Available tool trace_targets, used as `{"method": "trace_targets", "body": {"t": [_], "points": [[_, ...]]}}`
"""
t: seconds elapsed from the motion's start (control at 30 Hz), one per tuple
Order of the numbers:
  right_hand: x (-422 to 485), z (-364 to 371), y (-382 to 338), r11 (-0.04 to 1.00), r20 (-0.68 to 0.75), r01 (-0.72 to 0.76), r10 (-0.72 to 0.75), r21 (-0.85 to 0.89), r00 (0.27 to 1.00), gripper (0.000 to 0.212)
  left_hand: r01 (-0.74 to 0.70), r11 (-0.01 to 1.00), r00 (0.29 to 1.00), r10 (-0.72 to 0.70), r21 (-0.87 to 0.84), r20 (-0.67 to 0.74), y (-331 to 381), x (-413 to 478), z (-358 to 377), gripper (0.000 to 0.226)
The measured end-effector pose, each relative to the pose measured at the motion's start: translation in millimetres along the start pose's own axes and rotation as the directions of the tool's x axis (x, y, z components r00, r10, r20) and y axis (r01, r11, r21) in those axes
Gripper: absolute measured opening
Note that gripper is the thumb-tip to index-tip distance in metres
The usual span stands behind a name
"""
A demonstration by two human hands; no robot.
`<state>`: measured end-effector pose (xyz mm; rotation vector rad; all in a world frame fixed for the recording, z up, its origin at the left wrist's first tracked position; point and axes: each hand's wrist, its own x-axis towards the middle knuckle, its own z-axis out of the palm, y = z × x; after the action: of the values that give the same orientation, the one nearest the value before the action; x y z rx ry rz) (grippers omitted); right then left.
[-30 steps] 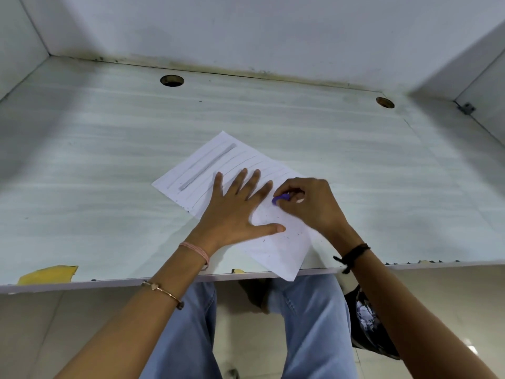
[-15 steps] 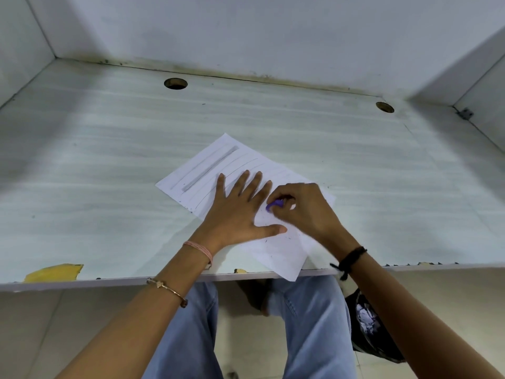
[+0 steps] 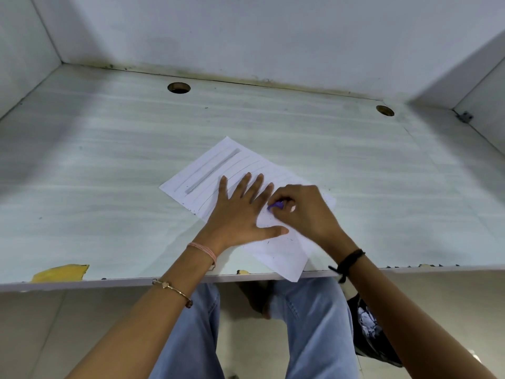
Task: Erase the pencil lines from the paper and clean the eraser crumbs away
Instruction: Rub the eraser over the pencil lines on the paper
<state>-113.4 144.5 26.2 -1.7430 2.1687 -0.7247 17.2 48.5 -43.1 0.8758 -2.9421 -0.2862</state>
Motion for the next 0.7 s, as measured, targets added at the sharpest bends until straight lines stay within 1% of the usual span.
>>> {"method": "trace_targets", "body": {"t": [0.03,0.07,0.13,0.17,0.2,0.23,0.3,0.33,0.37,0.43,0.47,0.5,0.53,0.57,0.63,0.67,0.7], "points": [[-4.4,1.5,-2.6,1.000,0.048,0.019,-0.020,0.010,0.999,0.012,-0.003,1.000,1.000,0.003,0.014,-0.004,-0.4,0.3,0.3,0.111],[-3.3,-0.5,0.4,1.000,0.052,-0.006,0.004,0.031,0.999,0.012,-0.002,1.000,1.000,0.003,0.018,-0.004,-0.6,0.2,0.7,0.110],[7.1,-7.6,14.8,0.991,-0.060,-0.091,0.097,0.093,0.993,0.012,0.007,1.000,1.000,-0.007,-0.001,-0.009,-0.8,0.6,1.8,0.110],[10.6,-8.6,17.1,0.989,-0.118,-0.109,0.120,0.097,0.986,0.013,0.014,1.000,1.000,-0.014,-0.011,-0.010,-1.2,-0.1,1.8,0.109],[11.0,-7.3,14.4,0.991,-0.139,-0.108,0.119,0.082,0.983,0.013,0.016,1.000,1.000,-0.016,-0.018,-0.008,-1.2,-0.5,1.5,0.109],[9.1,-3.9,9.5,0.995,-0.123,-0.082,0.088,0.054,0.988,0.014,0.013,1.000,1.000,-0.013,-0.019,-0.005,-0.7,-0.1,1.2,0.110],[0.0,5.0,-0.2,1.000,-0.012,0.007,-0.007,0.020,1.000,0.013,0.004,1.000,1.000,-0.004,0.002,0.001,-0.6,-0.9,1.2,0.109],[-2.9,4.1,0.1,0.999,0.024,0.014,-0.015,0.031,1.000,0.012,0.003,1.000,1.000,-0.003,0.008,0.001,-0.5,-0.6,1.1,0.108],[-0.3,0.2,5.8,0.999,0.015,-0.018,0.017,0.051,1.000,0.011,0.004,1.000,1.000,-0.004,0.003,0.000,-0.9,-0.1,1.3,0.108],[8.7,-7.3,20.6,0.990,-0.109,-0.096,0.107,0.103,0.988,0.012,0.008,1.000,1.000,-0.008,-0.014,-0.008,-1.1,0.0,1.9,0.109],[10.7,-8.1,22.4,0.988,-0.158,-0.111,0.127,0.106,0.979,0.012,0.011,1.000,1.000,-0.011,-0.018,-0.012,-1.0,0.4,2.1,0.109],[9.6,-6.5,19.1,0.990,-0.168,-0.103,0.118,0.098,0.979,0.012,0.014,1.000,1.000,-0.014,-0.020,-0.010,-0.9,0.4,1.8,0.110],[6.7,-2.5,13.5,0.995,-0.140,-0.073,0.082,0.073,0.987,0.012,0.015,1.000,1.000,-0.015,-0.019,-0.002,-0.7,0.3,1.2,0.110],[2.1,2.0,7.6,0.998,-0.082,-0.029,0.033,0.047,0.996,0.012,0.013,1.000,1.000,-0.013,-0.012,0.005,-0.3,0.7,0.8,0.111],[-4.8,4.7,3.2,0.998,0.027,0.013,-0.015,0.060,1.000,0.010,0.007,1.000,1.000,-0.007,0.004,0.009,-0.3,0.2,0.0,0.111],[-0.9,1.3,8.7,0.997,0.016,-0.013,0.012,0.079,1.000,0.010,0.009,1.000,1.000,-0.009,0.000,0.009,-0.3,0.1,0.1,0.111],[5.6,-2.2,16.4,0.994,-0.040,-0.051,0.055,0.100,0.998,0.009,0.014,1.000,1.000,-0.014,-0.009,0.005,-0.4,-0.1,0.6,0.110]]}}
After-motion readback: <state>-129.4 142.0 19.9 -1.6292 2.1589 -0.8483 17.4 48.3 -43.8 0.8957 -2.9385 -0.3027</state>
